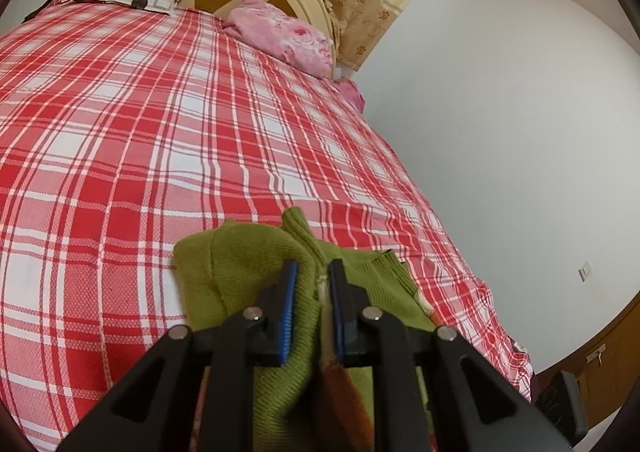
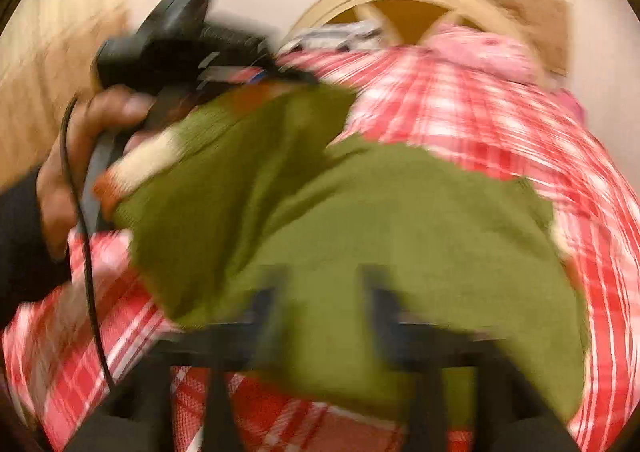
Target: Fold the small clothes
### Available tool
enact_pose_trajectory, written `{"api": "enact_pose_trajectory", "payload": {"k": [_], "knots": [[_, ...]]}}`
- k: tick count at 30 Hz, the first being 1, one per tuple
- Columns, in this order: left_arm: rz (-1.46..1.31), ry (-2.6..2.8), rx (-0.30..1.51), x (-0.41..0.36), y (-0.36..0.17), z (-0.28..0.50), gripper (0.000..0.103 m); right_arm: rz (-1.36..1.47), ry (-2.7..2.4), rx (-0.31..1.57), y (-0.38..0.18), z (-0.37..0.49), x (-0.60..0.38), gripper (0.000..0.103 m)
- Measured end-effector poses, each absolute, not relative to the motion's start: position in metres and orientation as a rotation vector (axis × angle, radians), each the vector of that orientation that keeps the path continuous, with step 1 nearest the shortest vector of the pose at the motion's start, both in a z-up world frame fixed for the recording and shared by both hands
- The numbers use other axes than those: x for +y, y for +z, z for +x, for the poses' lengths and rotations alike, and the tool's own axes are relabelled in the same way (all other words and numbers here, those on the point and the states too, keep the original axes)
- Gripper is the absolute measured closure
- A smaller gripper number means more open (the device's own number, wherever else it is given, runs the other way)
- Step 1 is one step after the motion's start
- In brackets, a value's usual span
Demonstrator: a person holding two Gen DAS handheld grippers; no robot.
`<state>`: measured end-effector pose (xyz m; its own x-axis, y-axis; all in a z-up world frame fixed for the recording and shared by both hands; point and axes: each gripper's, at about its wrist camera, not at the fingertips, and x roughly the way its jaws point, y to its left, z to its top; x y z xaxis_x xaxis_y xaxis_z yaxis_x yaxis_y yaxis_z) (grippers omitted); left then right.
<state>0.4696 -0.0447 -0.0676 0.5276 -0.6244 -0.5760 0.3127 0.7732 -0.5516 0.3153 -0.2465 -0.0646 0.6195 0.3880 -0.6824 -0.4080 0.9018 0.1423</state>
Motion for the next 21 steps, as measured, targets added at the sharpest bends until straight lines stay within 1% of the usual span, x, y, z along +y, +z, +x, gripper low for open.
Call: {"api": "enact_pose_trajectory", "payload": {"k": [3,4,5,6,11,16,21], "knots": [[-0.404,-0.582,0.842,-0.046,-0.067,0.470,0.087,-0.002,0.592,0.698,-0.055,0.307,-0.255,0.025],[-0.403,-0.583,0.844,-0.047,-0.067,0.470,0.087,-0.002,0.609,0.705,-0.054,0.308,-0.255,0.023],[-0.399,-0.585,0.843,-0.047,-0.066,0.469,0.087,0.013,0.618,0.714,-0.054,0.310,-0.255,0.019],[-0.400,-0.588,0.841,-0.047,-0.065,0.469,0.087,0.015,0.597,0.721,-0.055,0.312,-0.253,0.018],[-0.400,-0.596,0.839,-0.043,-0.062,0.470,0.087,-0.071,0.596,0.694,-0.055,0.300,-0.222,0.018],[-0.400,-0.587,0.841,-0.040,-0.064,0.471,0.087,-0.230,0.632,0.689,-0.065,0.292,-0.177,0.018],[-0.406,-0.598,0.842,-0.038,-0.067,0.471,0.087,-0.305,0.689,0.685,-0.066,0.278,-0.146,0.018]]}}
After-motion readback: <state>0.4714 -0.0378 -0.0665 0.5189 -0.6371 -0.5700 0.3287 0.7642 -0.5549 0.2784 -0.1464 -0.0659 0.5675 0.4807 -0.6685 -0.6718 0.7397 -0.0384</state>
